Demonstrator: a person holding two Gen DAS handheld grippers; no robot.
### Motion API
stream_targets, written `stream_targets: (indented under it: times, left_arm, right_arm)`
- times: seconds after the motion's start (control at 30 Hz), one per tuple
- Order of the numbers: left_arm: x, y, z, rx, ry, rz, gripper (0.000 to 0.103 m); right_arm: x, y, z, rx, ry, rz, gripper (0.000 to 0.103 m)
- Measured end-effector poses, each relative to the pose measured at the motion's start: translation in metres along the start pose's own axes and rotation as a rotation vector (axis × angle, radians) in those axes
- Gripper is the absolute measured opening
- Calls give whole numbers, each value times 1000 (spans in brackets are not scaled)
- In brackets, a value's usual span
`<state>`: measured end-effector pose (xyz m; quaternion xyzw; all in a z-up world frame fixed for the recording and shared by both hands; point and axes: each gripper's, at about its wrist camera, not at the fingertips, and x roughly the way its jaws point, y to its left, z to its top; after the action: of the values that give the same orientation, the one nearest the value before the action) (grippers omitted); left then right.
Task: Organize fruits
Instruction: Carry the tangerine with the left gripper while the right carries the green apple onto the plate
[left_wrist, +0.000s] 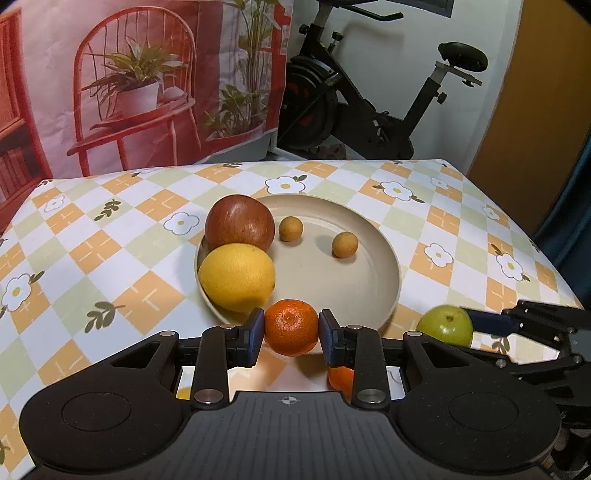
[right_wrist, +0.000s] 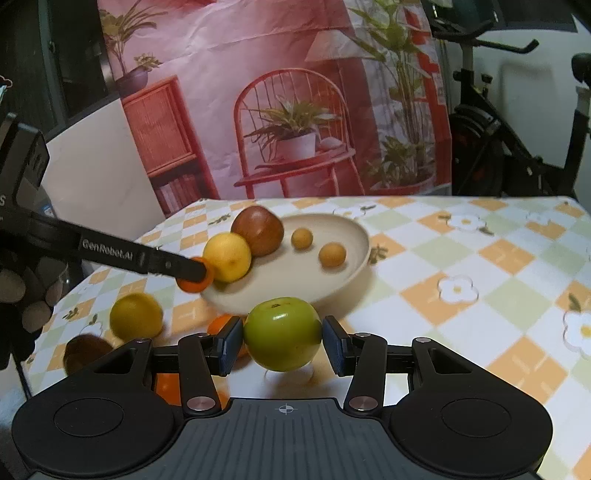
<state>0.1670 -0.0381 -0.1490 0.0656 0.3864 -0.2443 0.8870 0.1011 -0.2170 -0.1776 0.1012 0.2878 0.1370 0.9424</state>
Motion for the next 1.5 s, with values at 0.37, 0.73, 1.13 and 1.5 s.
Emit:
stream_targets:
  times: [0.37,0.73,1.13,1.5]
  left_arm:
    - [34,5,10,-10,68,-8,34]
    - [41,3,7,57,101,25,34]
    - [42,12,6,59,99,44,34]
    - [40,18,5,60,98,77,34]
  right_arm:
    - [39,-2,37,-95,9,-6,43]
    - [57,-8,37,-90,37,-2,43]
    - [66,-5,38,-79,54,13,43]
    - [72,6,34,-126,79,0,43]
